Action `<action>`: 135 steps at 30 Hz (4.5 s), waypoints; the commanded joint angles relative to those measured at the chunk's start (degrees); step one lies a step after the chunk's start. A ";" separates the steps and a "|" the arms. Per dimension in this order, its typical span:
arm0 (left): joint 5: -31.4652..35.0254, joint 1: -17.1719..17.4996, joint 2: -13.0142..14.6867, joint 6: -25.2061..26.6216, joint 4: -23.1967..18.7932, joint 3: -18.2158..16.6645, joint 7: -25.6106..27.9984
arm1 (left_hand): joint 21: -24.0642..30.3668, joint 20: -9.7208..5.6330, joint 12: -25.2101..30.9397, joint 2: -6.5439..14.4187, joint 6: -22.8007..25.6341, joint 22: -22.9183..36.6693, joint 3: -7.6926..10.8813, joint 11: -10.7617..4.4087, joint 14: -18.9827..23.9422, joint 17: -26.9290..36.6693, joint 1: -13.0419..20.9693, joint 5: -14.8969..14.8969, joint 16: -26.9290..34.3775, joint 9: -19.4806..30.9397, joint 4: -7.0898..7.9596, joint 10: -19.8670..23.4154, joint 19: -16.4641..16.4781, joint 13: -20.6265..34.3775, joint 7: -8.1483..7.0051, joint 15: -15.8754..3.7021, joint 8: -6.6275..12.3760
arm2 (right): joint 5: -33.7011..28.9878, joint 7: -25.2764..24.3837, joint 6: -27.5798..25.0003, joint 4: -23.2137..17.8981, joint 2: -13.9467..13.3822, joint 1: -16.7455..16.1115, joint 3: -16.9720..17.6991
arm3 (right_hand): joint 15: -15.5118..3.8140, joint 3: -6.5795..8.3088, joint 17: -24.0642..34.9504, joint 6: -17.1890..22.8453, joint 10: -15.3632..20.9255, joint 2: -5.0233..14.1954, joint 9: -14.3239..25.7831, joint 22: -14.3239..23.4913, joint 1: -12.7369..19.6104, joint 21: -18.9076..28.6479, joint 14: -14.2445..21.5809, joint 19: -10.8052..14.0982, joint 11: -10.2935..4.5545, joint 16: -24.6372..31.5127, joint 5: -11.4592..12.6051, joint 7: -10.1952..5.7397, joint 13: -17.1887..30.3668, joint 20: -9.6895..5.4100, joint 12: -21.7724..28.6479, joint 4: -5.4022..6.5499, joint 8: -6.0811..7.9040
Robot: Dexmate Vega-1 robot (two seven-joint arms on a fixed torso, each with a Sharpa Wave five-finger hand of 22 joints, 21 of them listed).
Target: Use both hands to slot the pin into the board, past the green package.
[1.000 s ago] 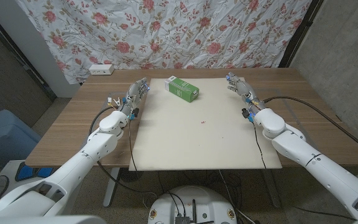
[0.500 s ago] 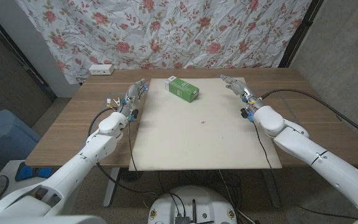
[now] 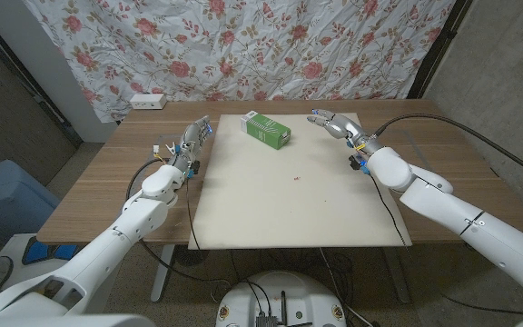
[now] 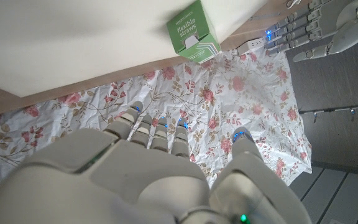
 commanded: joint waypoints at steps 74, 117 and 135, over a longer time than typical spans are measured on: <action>1.02 3.33 0.36 2.29 -4.39 -1.41 6.38 | 0.63 -0.52 -0.24 4.32 1.09 0.28 1.21 -0.36 1.79 0.17 -0.80 -0.12 0.04 0.23 0.13 0.82 0.69 0.12 0.03 -0.09 0.10 | -40.85 41.88 -17.18 -14.09 -2.48 11.07 -14.45 | 2.90 6.07 -2.84 0.04 -3.31 -8.46 1.81 0.06 21.59 1.28 -0.98 0.96 2.03 1.75 2.62 -0.54 0.71 1.27 1.06 -4.46 4.32; 0.45 4.24 0.48 2.70 -4.77 -1.54 6.49 | 0.61 -0.67 -0.26 4.36 1.35 0.28 1.83 -0.41 1.81 0.16 -1.05 -0.12 -0.07 0.25 0.22 1.07 0.70 0.14 0.18 0.11 0.06 | -52.69 47.10 -14.62 -9.76 3.05 10.02 -16.95 | 3.18 7.79 -2.56 7.70 -0.95 -9.47 3.23 0.09 29.49 1.16 0.22 3.09 2.49 2.10 2.11 -3.07 0.88 1.36 1.44 -3.88 9.43; 0.04 4.11 0.33 2.59 -3.83 -1.47 5.91 | 0.59 -0.56 -0.29 4.41 1.41 0.28 2.07 -0.45 1.86 0.17 -1.17 -0.12 -0.06 0.26 0.31 1.08 0.68 0.14 0.23 0.18 0.05 | -57.86 51.09 -16.56 -8.40 6.13 10.61 -18.58 | 3.37 7.77 -2.26 10.34 -0.35 -9.34 3.68 0.11 30.60 1.03 0.35 3.27 2.45 2.28 1.88 -3.69 1.00 1.73 1.49 -3.55 11.24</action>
